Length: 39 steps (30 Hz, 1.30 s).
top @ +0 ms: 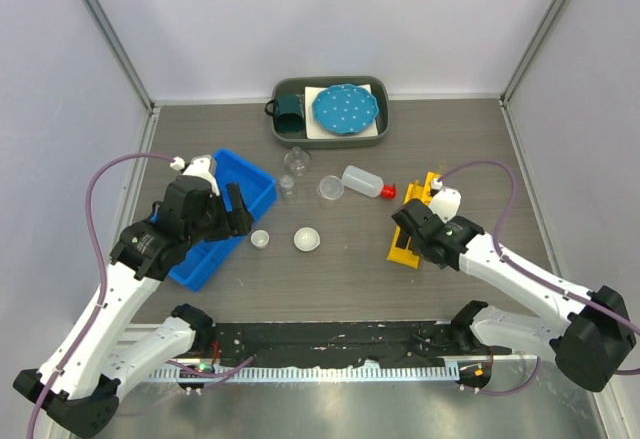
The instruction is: Organize the chemistry lab equipment
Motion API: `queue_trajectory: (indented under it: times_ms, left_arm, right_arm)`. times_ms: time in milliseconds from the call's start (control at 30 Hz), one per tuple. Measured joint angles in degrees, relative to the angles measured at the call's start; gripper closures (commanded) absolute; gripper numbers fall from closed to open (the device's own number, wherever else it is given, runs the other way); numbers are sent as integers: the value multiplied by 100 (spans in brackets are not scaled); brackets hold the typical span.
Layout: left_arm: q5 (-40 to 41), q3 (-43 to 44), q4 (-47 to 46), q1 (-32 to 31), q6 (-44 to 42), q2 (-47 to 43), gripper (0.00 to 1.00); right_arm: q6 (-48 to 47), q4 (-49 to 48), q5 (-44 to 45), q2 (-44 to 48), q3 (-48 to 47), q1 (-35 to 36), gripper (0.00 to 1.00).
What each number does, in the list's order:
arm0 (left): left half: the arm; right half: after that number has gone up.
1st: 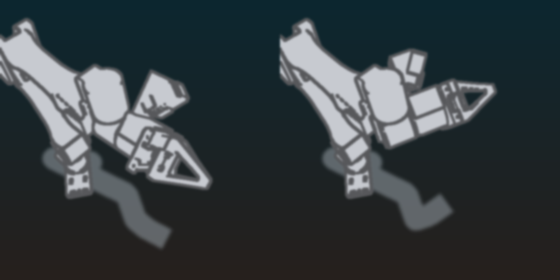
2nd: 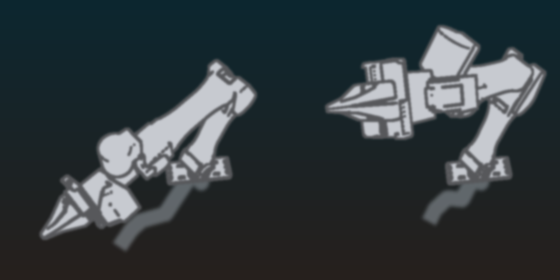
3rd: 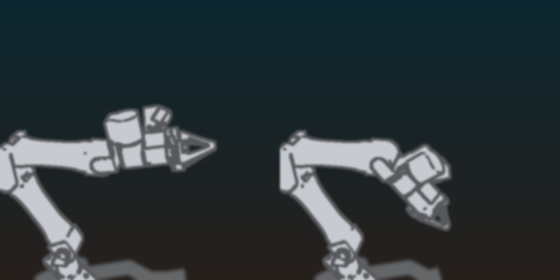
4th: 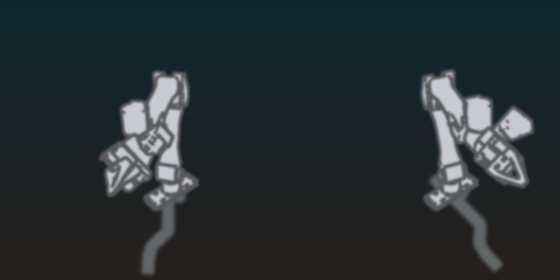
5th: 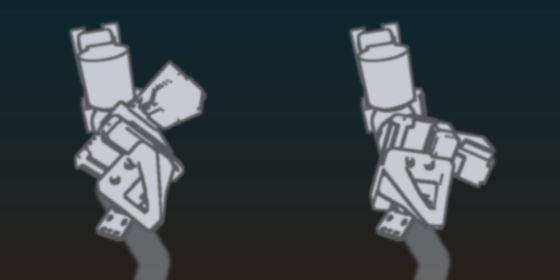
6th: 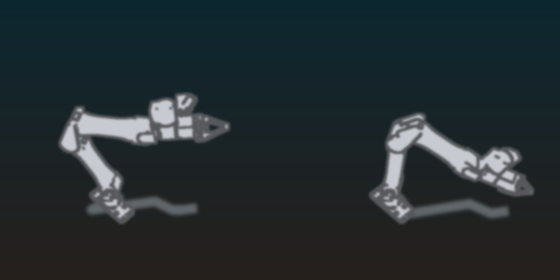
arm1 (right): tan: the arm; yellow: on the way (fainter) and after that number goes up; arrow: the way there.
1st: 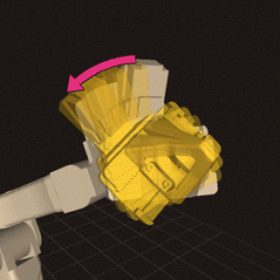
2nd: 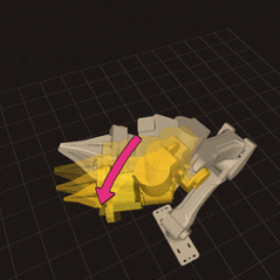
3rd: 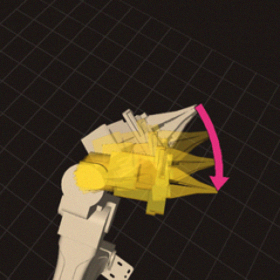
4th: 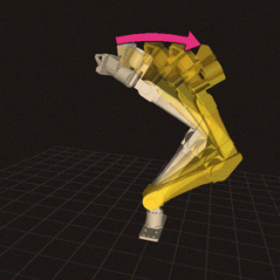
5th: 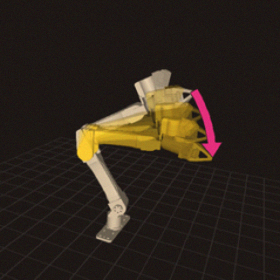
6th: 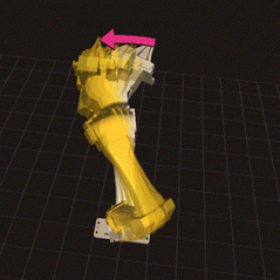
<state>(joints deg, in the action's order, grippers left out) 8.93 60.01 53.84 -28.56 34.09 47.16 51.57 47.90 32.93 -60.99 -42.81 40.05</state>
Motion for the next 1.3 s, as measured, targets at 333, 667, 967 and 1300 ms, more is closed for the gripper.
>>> queue_trajectory:
  times_ms: [333,667,967,1300]
  left_arm:
    - [2,0,2,0,0,-2,21]
    - [7,0,9,0,0,22,21]
    - [50,0,33,0,11,114,21]
    - [107,0,35,0,-4,376,21]
  right_arm:
    - [85,-149,63,-136,162,2,58]
    - [-450,-796,376,-717,-9,-468,68]
    - [-1690,-1788,-254,-1672,-632,-2260,69]
    - [-2175,-2229,-896,-3628,-2544,-3359,68]
